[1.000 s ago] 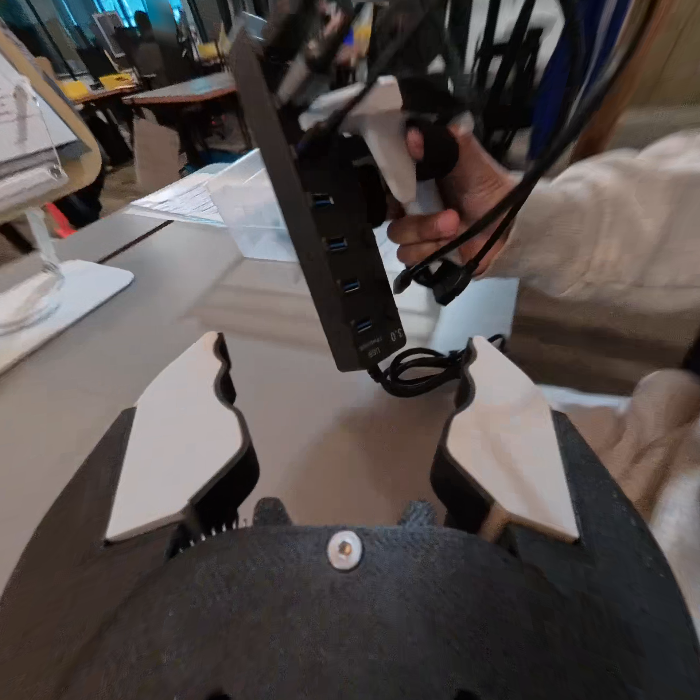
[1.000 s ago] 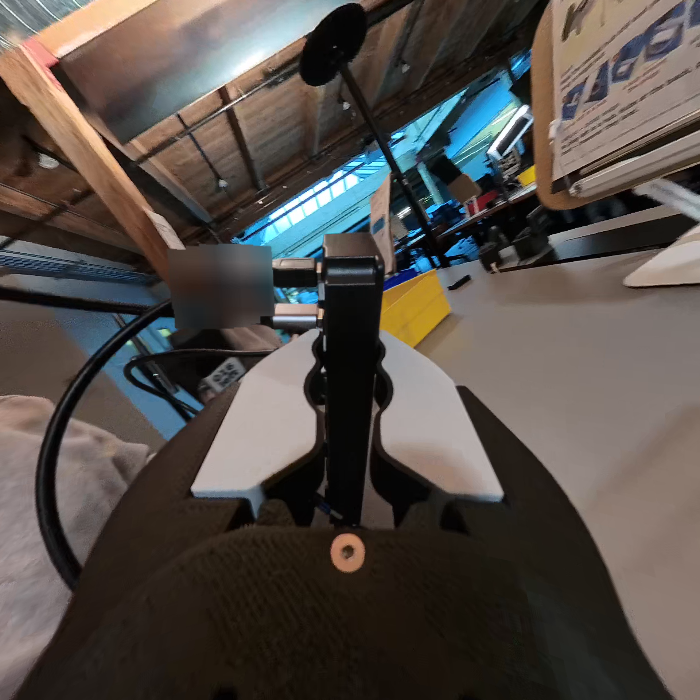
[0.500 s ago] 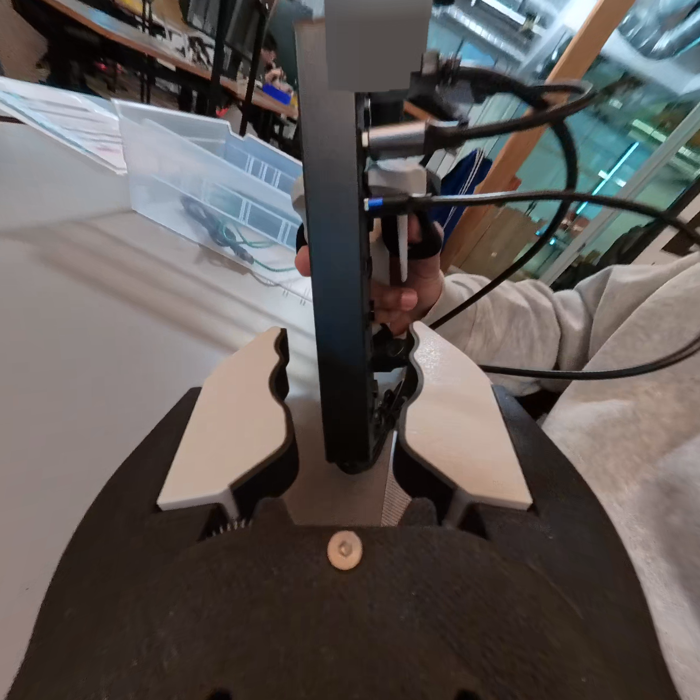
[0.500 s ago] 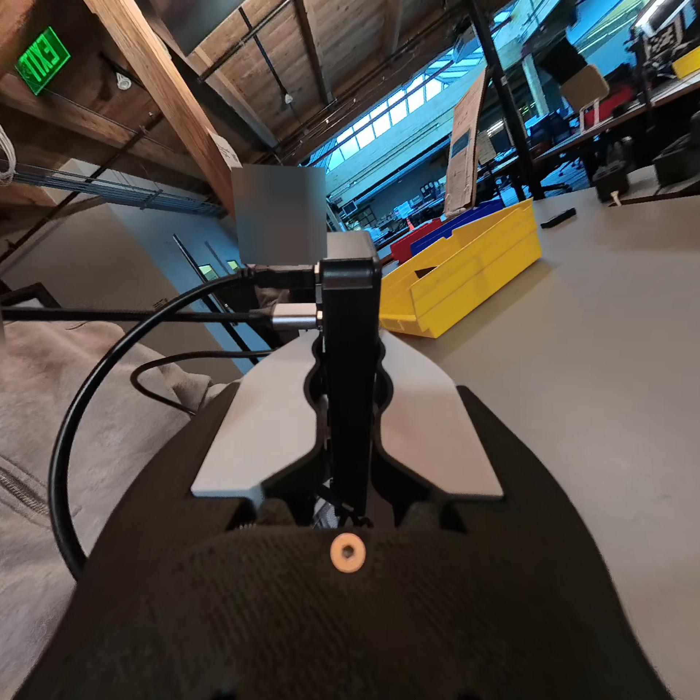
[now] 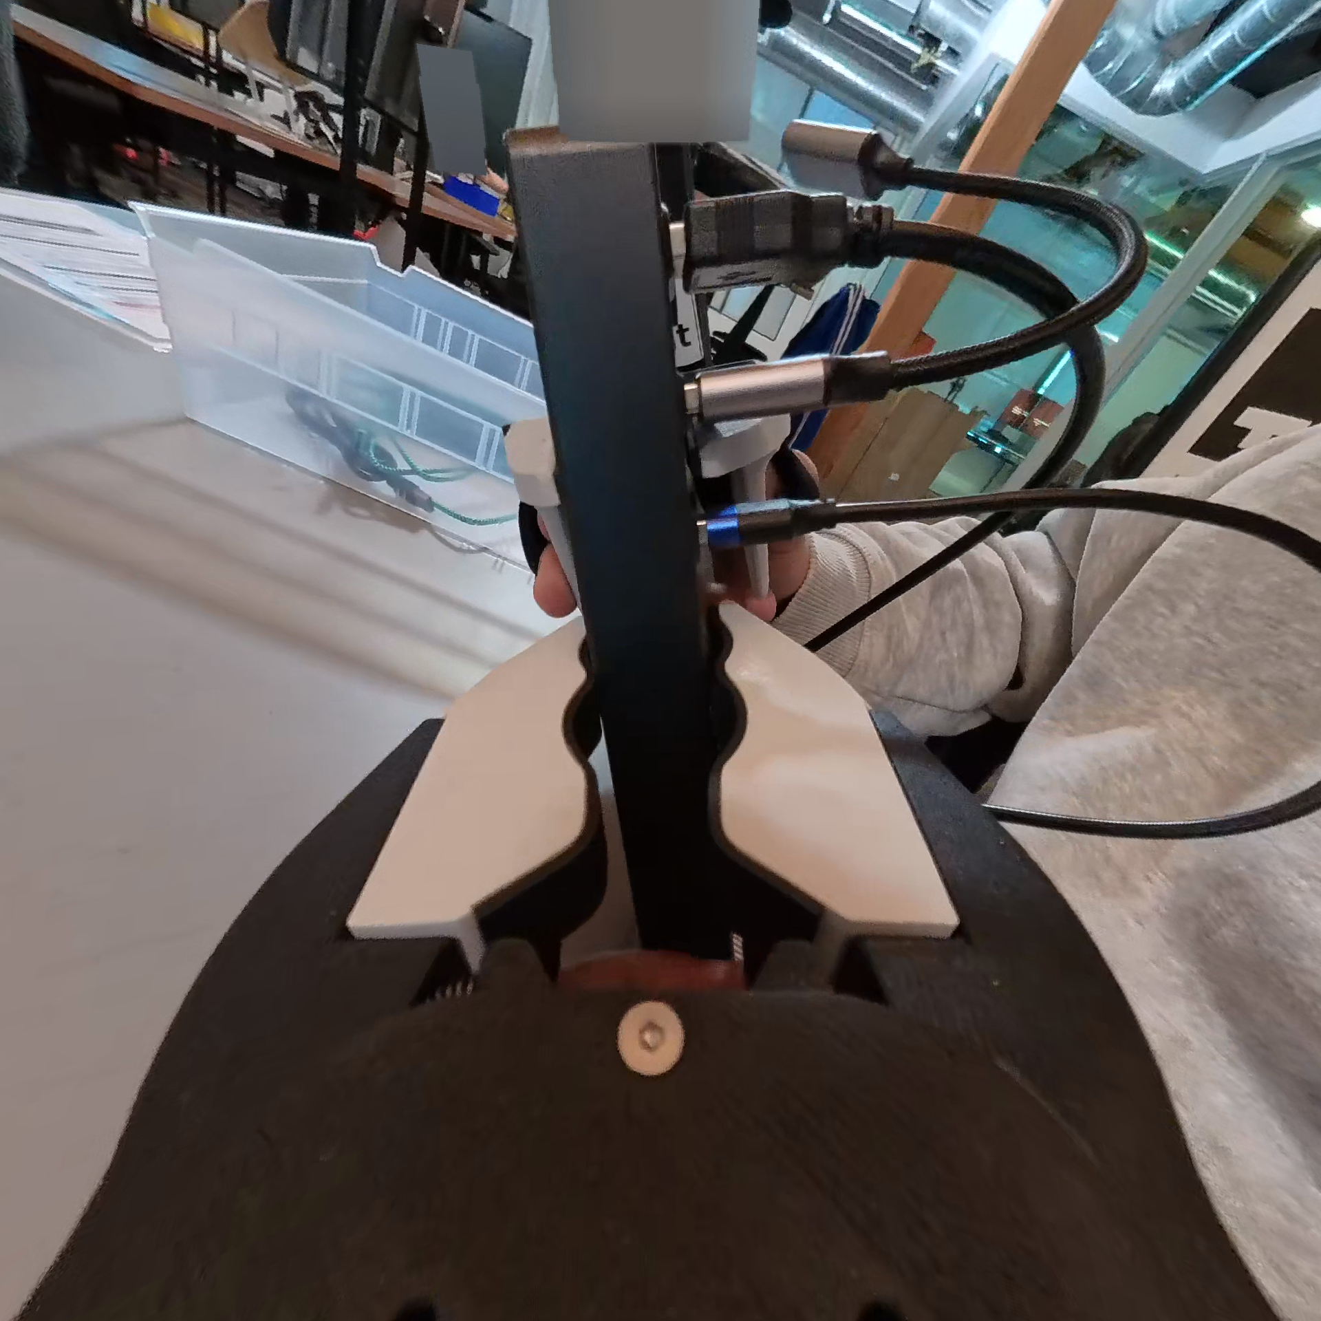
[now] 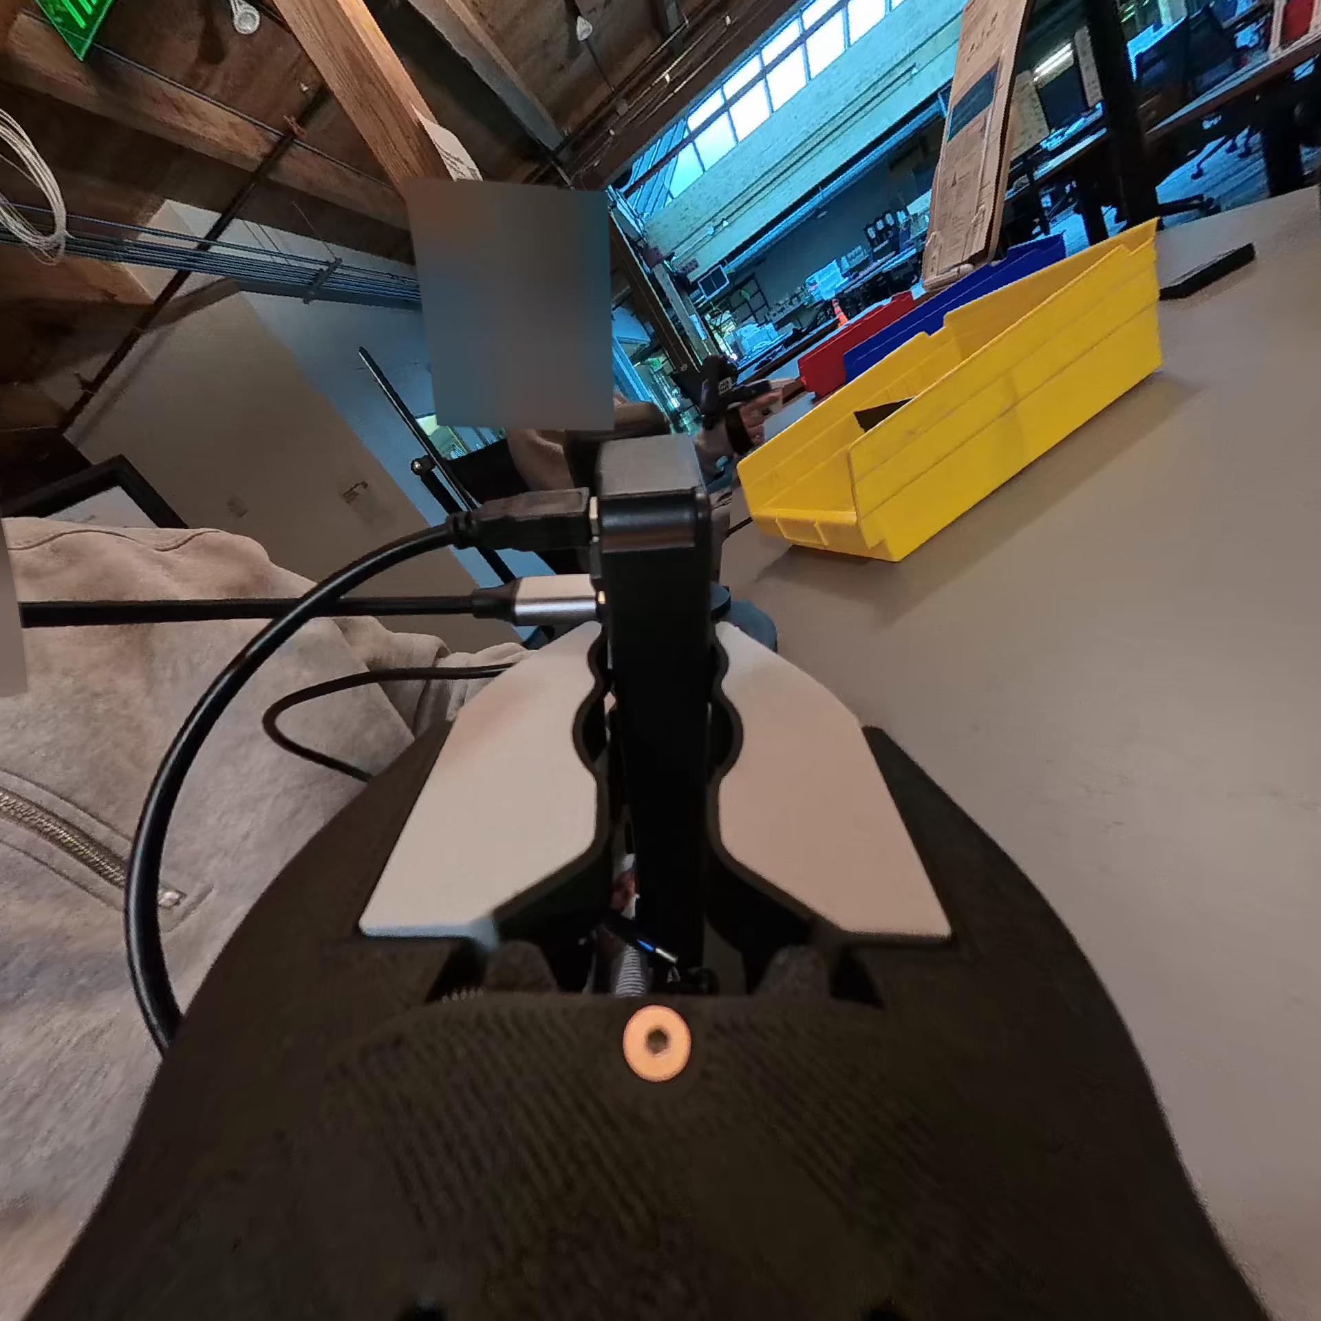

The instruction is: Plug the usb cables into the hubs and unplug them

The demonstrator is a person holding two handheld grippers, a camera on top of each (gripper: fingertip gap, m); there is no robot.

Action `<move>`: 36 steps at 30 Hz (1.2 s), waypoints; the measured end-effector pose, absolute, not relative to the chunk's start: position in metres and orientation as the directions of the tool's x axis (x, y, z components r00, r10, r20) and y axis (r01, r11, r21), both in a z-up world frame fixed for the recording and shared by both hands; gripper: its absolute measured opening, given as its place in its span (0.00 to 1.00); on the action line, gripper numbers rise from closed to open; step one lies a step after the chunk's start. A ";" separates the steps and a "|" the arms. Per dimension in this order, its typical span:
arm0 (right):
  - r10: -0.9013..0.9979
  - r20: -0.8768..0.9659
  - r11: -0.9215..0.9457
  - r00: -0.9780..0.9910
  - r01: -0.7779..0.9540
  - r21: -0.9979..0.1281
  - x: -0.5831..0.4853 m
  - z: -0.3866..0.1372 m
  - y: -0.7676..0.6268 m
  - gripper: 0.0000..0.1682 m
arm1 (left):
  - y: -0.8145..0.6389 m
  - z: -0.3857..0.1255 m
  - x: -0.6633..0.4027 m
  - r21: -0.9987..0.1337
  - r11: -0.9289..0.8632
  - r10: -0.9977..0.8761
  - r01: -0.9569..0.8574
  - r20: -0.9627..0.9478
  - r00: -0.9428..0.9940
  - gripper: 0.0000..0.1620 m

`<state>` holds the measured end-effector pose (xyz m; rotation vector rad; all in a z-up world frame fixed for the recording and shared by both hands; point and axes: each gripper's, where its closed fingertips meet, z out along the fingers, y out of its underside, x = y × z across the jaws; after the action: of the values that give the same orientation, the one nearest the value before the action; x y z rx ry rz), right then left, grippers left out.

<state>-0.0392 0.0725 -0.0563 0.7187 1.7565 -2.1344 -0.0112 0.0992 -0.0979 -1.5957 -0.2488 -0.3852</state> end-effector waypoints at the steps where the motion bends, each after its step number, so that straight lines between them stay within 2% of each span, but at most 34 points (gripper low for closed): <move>1: 0.089 -0.546 -0.222 -0.833 0.518 -0.826 -0.039 -0.057 0.073 0.15 | 0.099 -0.097 -0.012 -0.919 -0.061 -0.072 0.390 0.393 0.917 0.19; 8: 0.178 -0.593 -0.330 -0.785 0.520 -0.788 -0.061 -0.058 0.087 0.18 | 0.091 -0.093 -0.042 -0.938 0.009 0.103 0.345 0.345 0.933 0.17; 12: 0.385 -0.592 -0.395 -0.708 0.454 -0.799 -0.088 -0.069 0.118 0.18 | 0.069 -0.084 -0.081 -0.955 0.097 0.323 0.281 0.297 0.898 0.17; 16: 0.592 -0.577 -0.473 -0.562 0.337 -0.814 -0.110 -0.075 0.165 0.17 | 0.031 -0.067 -0.125 -0.987 0.109 0.615 0.119 0.161 0.772 0.17; 20: 0.620 -0.464 -0.453 -0.633 0.195 -0.870 -0.095 -0.043 0.164 0.16 | -0.002 -0.062 -0.149 -0.999 0.042 0.806 -0.024 0.020 0.591 0.17; 23: 0.600 -0.317 -0.328 -0.735 0.135 -0.935 -0.071 -0.029 0.122 0.15 | -0.006 -0.069 -0.151 -1.000 0.016 0.834 -0.022 0.001 0.552 0.16; 26: 0.577 -0.247 -0.229 -0.778 0.136 -0.964 -0.055 -0.037 0.080 0.18 | 0.003 -0.073 -0.144 -1.000 -0.020 0.821 -0.021 -0.028 0.570 0.16; 29: 0.584 -0.288 -0.256 -0.759 0.165 -0.953 -0.054 -0.045 0.065 0.23 | 0.018 -0.076 -0.128 -0.995 -0.076 0.785 -0.065 -0.100 0.611 0.16; 33: 0.575 -0.386 -0.266 -0.721 0.281 -0.922 -0.059 -0.066 0.054 0.16 | 0.040 -0.079 -0.108 -0.972 -0.179 0.744 -0.154 -0.236 0.624 0.16; 36: 0.566 -0.432 -0.305 -0.702 0.309 -0.901 -0.059 -0.069 0.054 0.10 | 0.050 -0.082 -0.099 -0.964 -0.203 0.727 -0.173 -0.266 0.632 0.16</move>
<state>-0.0592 0.0539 -0.0687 1.2523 1.9435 -2.3852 -0.0990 0.0503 -0.0825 -1.5733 -0.4748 0.8743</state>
